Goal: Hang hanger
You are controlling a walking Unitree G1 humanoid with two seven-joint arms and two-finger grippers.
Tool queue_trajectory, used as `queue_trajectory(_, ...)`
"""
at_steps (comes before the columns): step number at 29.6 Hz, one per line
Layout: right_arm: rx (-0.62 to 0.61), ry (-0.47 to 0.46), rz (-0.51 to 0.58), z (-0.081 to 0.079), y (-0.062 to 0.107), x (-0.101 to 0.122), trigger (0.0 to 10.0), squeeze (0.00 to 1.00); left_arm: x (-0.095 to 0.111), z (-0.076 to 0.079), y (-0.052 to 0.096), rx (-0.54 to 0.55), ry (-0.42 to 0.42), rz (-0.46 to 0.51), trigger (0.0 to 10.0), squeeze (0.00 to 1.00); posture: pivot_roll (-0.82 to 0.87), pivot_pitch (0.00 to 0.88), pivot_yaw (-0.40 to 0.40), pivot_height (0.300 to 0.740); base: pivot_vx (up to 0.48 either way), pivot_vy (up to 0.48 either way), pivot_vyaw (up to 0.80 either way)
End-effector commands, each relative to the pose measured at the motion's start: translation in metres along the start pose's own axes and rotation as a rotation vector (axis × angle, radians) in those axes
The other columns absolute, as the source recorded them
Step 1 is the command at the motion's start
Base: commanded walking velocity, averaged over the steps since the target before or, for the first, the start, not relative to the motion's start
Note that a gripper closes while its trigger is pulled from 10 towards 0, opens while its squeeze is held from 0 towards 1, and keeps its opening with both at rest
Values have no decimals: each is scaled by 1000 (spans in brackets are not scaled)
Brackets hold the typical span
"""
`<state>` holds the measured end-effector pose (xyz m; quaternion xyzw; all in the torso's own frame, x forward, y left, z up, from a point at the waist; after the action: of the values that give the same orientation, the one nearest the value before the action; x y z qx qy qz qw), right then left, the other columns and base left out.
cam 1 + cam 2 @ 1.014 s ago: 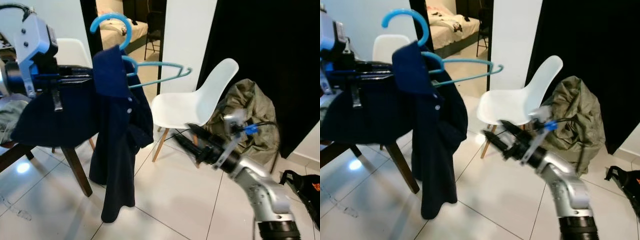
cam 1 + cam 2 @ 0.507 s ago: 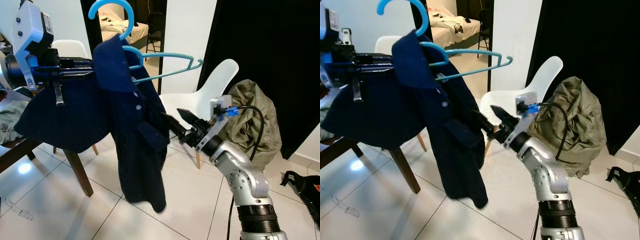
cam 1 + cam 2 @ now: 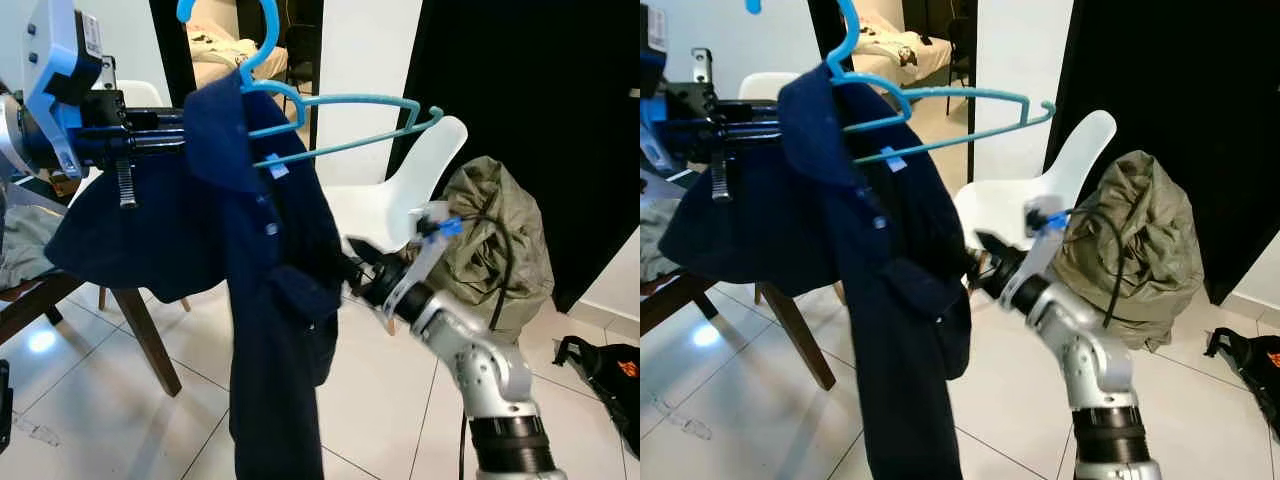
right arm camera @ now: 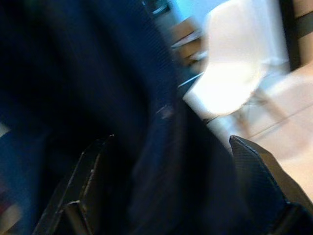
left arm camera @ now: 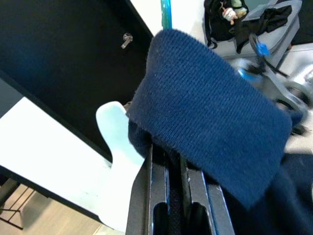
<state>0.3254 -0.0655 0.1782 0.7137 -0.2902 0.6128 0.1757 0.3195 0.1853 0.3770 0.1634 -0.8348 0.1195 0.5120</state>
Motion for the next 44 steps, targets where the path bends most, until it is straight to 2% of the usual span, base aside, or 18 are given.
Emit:
queue_trajectory(1,63,-2,42,-10,0,10,0,0,16,1,-1,-11,-44,57,10000,0,21,0,-4,740,0,0,0)
queue_trajectory(5,73,-2,61,-12,0,14,0,0,16,1,-2,-13,-46,57,10000,0,25,0,-5,740,0,0,0)
queue_trajectory(16,-1,9,75,2,-1,18,0,0,16,3,-3,-18,-47,59,10000,0,31,0,-10,740,0,0,0)
queue_trajectory(27,-40,26,80,6,-3,19,0,0,17,6,-4,-38,-48,57,10000,0,31,0,-10,740,0,0,0)
queue_trajectory(28,-51,14,91,8,-3,20,10000,855,17,6,-5,-39,-47,57,10000,0,31,0,-10,740,0,0,0)
queue_trajectory(29,-51,14,91,8,-3,20,10000,855,17,6,-5,-39,-47,57,10000,0,31,0,-10,740,0,0,0)
queue_trajectory(30,-31,19,92,6,-1,21,10000,1000,17,7,-5,-42,-47,58,10000,0,28,0,-7,740,0,0,0)
queue_trajectory(37,-15,37,58,3,0,17,10000,1000,17,9,-7,-51,-46,64,10000,0,29,0,-5,740,0,0,0)
queue_trajectory(39,-10,39,41,2,-2,15,10000,965,17,10,-7,-55,-46,65,10000,0,29,0,-5,740,0,0,0)
queue_trajectory(40,10,36,24,-2,-3,12,10000,157,18,10,-8,-59,-47,66,10000,0,29,0,-5,740,0,0,0)
queue_trajectory(43,10,36,24,-2,-3,12,10000,157,18,10,-8,-59,-47,66,10000,0,29,0,-5,740,0,0,0)
queue_trajectory(44,19,30,4,-3,-5,8,0,0,18,11,-8,-61,-48,67,10000,0,29,0,-5,740,0,0,0)
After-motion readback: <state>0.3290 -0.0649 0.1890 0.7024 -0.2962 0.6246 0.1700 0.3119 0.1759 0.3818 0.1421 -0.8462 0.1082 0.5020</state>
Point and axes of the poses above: a point about 5 cm out from each wrist's last joint towards the gripper, its own y axis pointing back from the gripper into the wrist, its own x axis along the axis of the wrist's last joint, z = x × y, the point moved 4 cm from there along -y, pointing out of the wrist towards the gripper, and after that the axes turned 15 degrees about y, right-handed, at the moved point
